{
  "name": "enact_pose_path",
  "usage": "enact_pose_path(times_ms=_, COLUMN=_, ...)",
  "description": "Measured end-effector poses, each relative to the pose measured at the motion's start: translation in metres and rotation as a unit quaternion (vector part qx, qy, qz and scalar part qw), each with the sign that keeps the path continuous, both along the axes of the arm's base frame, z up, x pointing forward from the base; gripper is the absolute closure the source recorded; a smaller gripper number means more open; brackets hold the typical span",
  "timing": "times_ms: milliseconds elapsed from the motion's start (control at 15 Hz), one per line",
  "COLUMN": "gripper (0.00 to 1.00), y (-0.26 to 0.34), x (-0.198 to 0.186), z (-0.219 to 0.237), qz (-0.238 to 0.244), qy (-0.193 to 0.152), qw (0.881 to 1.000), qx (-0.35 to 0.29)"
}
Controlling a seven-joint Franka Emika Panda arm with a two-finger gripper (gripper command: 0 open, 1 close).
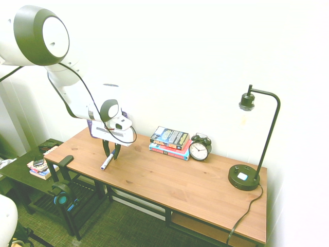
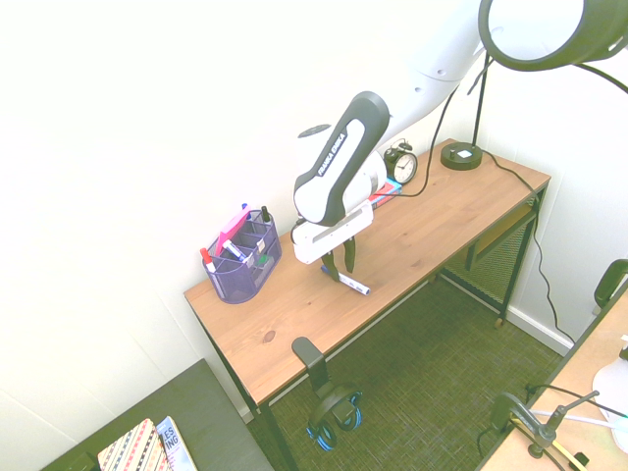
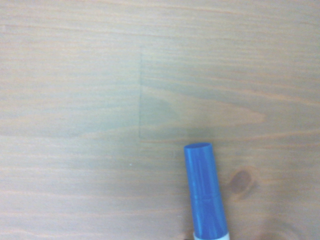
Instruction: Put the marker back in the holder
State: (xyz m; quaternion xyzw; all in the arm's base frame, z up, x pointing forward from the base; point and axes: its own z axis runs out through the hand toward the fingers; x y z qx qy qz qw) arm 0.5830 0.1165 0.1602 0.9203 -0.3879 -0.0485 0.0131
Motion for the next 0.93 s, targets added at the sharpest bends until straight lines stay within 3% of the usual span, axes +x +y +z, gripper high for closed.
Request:
enact_pose_path(times_ms=667, gripper=1.00, y=0.008, x=0.003, z=0.004, qz=-0.003, qy=-0.008, qw=1.000, qx=-0.013)
enact_pose_path(times_ms=933, gripper=1.00, y=0.011, x=0.007, z=0.027, qz=0.006, qy=-0.057, qw=0.998, qx=-0.009)
